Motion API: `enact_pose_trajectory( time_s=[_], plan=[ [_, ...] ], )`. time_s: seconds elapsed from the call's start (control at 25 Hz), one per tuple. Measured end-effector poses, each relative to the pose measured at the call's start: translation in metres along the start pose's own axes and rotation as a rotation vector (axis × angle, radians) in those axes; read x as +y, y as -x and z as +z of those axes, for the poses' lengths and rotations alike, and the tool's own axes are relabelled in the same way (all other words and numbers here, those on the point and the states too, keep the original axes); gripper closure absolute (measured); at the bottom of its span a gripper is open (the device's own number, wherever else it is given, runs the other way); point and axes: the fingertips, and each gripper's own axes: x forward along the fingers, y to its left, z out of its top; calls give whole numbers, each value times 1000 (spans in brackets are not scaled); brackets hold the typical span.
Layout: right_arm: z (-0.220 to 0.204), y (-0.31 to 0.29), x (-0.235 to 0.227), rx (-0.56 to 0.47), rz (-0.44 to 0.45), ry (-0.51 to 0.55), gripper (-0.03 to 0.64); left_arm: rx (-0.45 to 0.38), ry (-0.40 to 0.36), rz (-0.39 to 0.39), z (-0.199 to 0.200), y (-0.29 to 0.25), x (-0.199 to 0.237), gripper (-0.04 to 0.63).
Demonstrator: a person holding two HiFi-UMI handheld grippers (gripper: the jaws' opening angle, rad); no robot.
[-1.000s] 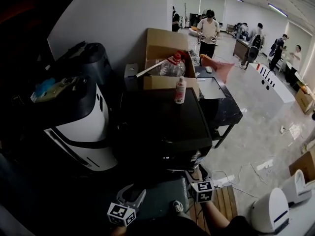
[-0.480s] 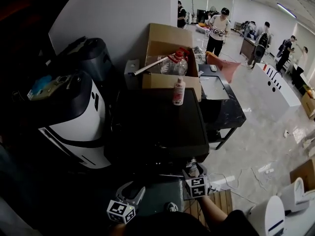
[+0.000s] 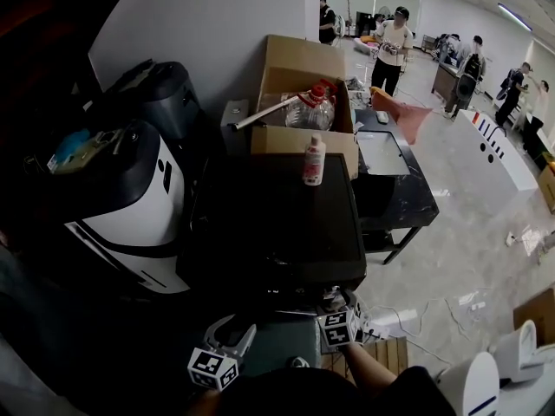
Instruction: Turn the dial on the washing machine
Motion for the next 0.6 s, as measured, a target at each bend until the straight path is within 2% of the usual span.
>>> enact_pose_trajectory(
  time_s=[0.6],
  plan=[
    [-15, -9, -7, 0, 36, -86, 285, 31, 10, 10, -18, -15, -13, 422]
  ],
)
